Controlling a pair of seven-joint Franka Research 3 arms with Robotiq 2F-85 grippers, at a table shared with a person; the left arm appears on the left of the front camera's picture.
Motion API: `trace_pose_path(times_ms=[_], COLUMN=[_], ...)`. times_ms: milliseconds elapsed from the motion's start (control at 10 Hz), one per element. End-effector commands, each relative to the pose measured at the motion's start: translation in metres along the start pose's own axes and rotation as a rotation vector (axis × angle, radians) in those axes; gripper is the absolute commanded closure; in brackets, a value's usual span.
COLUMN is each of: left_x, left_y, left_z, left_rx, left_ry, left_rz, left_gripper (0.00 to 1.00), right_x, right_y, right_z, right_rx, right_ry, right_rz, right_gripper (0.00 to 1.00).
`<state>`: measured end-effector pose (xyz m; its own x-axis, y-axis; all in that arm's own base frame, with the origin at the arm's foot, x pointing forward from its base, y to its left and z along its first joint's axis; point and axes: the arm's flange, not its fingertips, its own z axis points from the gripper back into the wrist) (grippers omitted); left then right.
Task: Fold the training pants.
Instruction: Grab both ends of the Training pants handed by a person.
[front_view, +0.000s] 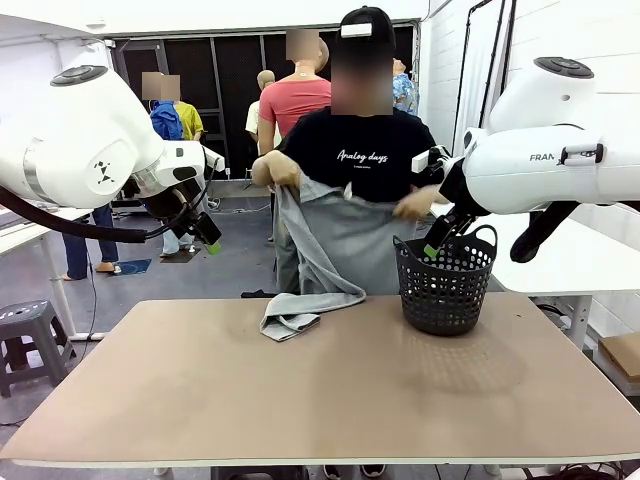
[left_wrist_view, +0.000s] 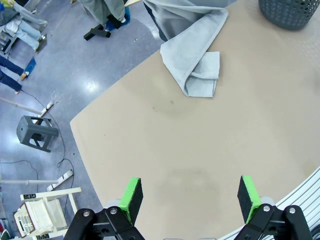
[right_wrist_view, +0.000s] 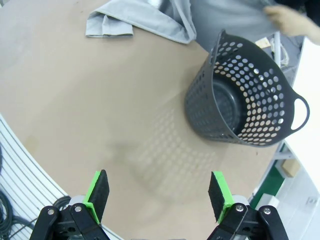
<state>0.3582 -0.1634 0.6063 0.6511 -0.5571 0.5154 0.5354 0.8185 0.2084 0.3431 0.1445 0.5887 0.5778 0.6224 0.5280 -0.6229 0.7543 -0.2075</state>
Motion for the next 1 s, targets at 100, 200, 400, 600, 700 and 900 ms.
trace_pose_path(times_ms=[100,200,400,600,700,900], left_x=[0.0010,0.0010,0.0010,0.0010,0.0010,0.0010], left_y=[0.0003,0.0003,0.0003,0.0003,0.0003,0.0003], left_z=[-0.0002,-0.0002,-0.0002,-0.0002,-0.0002,-0.0002], left_rx=[0.000,0.000,0.000,0.000,0.000,0.000], left_ry=[0.000,0.000,0.000,0.000,0.000,0.000], left_rz=[0.000,0.000,0.000,0.000,0.000,0.000], left_gripper=[0.00,0.00,0.00,0.00,0.00,0.00], right_x=[0.0008,0.0008,0.0008,0.0008,0.0008,0.0008], right_y=[-0.0016,-0.0016,-0.0016,-0.0016,-0.0016,-0.0016], right_z=[0.0010,0.0010,0.0010,0.0010,0.0010,0.0010], right_rx=[0.001,0.001,0.001,0.001,0.001,0.001], right_ry=[0.000,0.000,0.000,0.000,0.000,0.000], right_rz=[-0.002,-0.002,-0.002,-0.002,-0.002,-0.002], right_gripper=[0.00,0.00,0.00,0.00,0.00,0.00])
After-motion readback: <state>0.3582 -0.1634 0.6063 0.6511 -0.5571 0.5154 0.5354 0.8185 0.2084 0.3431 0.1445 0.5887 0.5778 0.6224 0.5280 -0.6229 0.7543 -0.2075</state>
